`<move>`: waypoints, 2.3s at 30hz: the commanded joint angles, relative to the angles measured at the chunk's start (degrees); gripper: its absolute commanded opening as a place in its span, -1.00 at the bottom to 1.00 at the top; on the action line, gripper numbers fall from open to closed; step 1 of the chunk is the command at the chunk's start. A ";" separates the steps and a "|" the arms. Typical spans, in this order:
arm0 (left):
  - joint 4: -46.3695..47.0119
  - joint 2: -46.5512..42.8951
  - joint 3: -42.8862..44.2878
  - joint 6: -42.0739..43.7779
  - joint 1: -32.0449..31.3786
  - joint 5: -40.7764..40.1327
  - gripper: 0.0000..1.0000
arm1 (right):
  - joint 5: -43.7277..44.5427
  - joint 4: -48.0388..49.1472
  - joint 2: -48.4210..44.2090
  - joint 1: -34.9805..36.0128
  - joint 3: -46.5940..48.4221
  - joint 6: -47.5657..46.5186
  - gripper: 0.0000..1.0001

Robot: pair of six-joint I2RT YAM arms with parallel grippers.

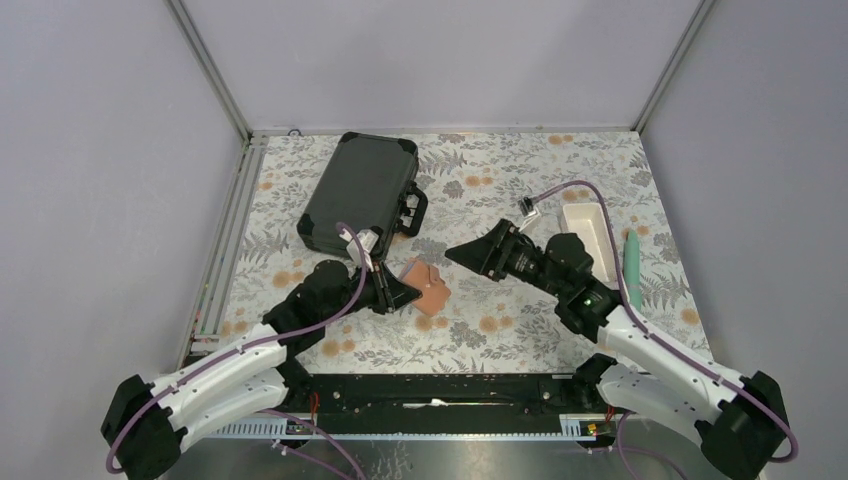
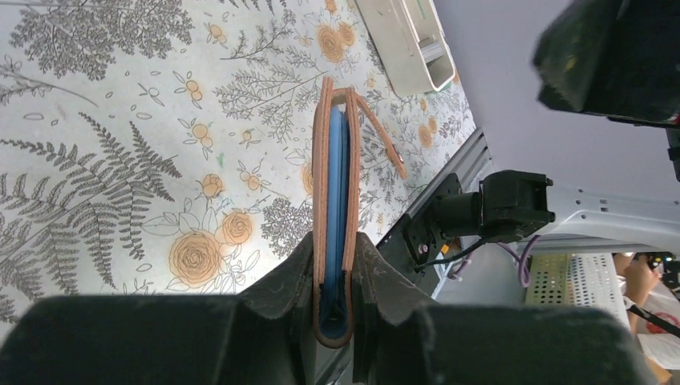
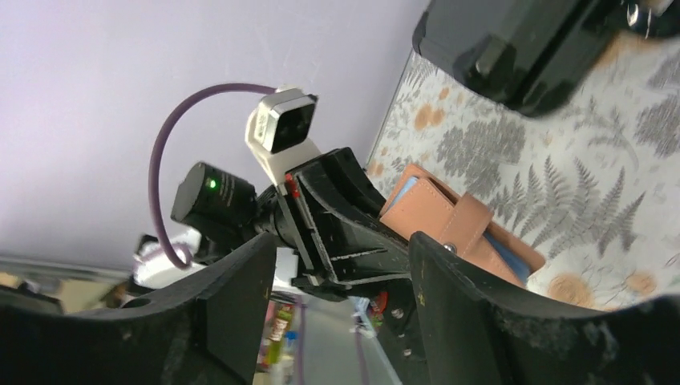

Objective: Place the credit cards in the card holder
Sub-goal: Open the card holder.

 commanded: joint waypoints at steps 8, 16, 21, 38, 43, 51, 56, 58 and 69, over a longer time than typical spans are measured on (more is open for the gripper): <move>-4.21 -1.91 6.13 -6.21 4.21 8.16 -1.00 | -9.53 -12.61 3.67 5.03 11.56 -29.59 0.03; -5.49 -1.26 6.24 -4.63 4.87 11.20 -1.00 | -3.00 -15.13 12.72 11.36 15.21 -33.49 -0.14; -6.83 -1.68 6.98 -1.81 5.00 12.35 -1.00 | -0.24 -18.92 17.01 11.52 17.56 -33.82 -0.15; -8.74 -8.45 7.73 7.13 5.40 20.59 -1.00 | -10.62 -22.03 10.55 0.94 13.95 -33.32 -0.06; -7.00 -9.62 8.04 7.51 5.40 23.68 -1.00 | -16.49 -21.79 9.55 -0.41 13.12 -34.14 -0.09; -4.55 -9.01 8.09 6.78 5.40 25.91 -1.00 | -26.40 -16.56 9.33 -0.39 11.26 -33.81 -0.13; -0.42 -8.24 7.54 5.65 5.40 28.56 -1.00 | -27.83 -14.53 8.75 -0.35 9.96 -32.89 -0.04; 1.87 -7.88 6.95 4.86 5.42 30.77 -1.00 | -28.75 -12.38 9.04 -0.35 9.11 -31.62 -0.04; 4.22 -6.55 6.68 5.40 5.49 30.92 -1.00 | -37.01 -4.32 9.42 -0.35 7.21 -26.33 -0.03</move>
